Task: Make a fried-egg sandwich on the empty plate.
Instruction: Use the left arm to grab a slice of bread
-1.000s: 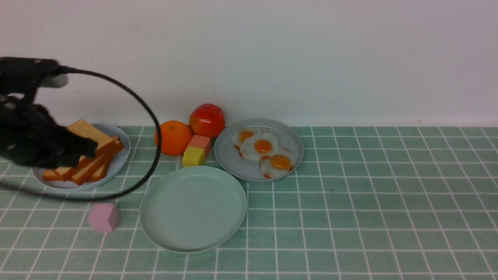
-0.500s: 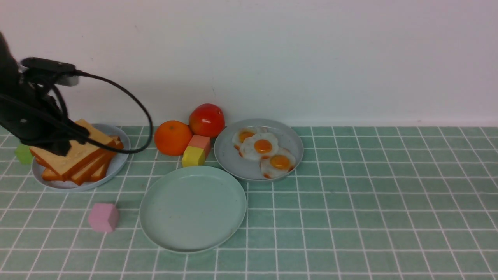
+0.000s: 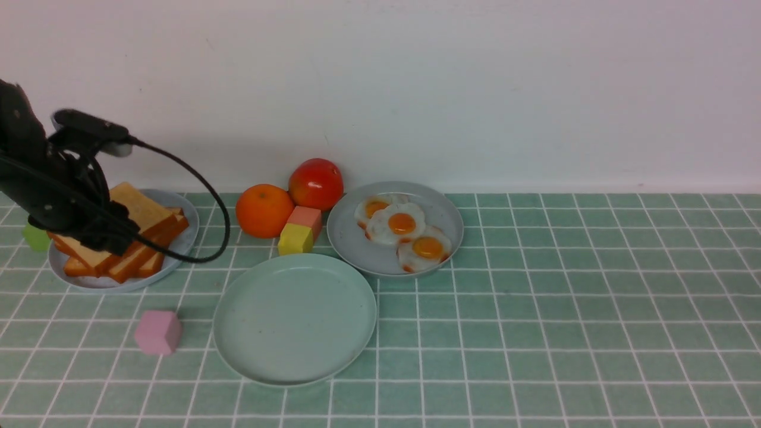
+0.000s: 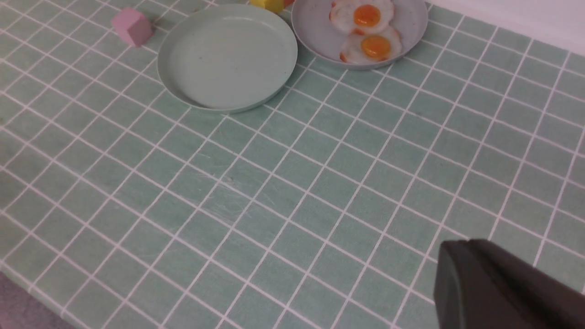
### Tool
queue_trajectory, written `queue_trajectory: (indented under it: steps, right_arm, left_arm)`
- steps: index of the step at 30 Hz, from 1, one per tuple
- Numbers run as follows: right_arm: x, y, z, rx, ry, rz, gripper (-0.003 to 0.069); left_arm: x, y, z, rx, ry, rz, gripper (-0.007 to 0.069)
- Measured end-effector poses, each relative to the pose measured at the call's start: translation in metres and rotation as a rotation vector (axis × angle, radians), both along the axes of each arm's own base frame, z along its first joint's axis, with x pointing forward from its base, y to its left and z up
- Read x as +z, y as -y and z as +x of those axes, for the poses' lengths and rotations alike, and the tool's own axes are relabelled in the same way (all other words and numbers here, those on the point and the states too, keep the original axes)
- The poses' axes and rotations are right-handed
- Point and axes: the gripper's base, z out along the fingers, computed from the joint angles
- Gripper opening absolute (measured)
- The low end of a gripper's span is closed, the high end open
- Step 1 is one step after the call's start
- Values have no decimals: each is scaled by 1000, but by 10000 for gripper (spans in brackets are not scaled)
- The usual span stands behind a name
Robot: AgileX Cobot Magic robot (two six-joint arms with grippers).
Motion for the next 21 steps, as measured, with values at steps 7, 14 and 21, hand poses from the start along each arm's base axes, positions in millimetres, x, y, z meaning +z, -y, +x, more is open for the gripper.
queue_trajectory:
  steps: [7, 14, 21]
  right_arm:
    - [1, -3, -1, 16, -10, 31, 14]
    - [1, -4, -2, 22, -12, 43, 18]
    - [1, -4, -2, 23, -13, 44, 25]
  left_arm:
    - [-21, -2, 9, -13, -6, 24, 398]
    - [-23, -5, 10, -36, -9, 67, 230]
    - [-18, -1, 9, -58, -12, 91, 24]
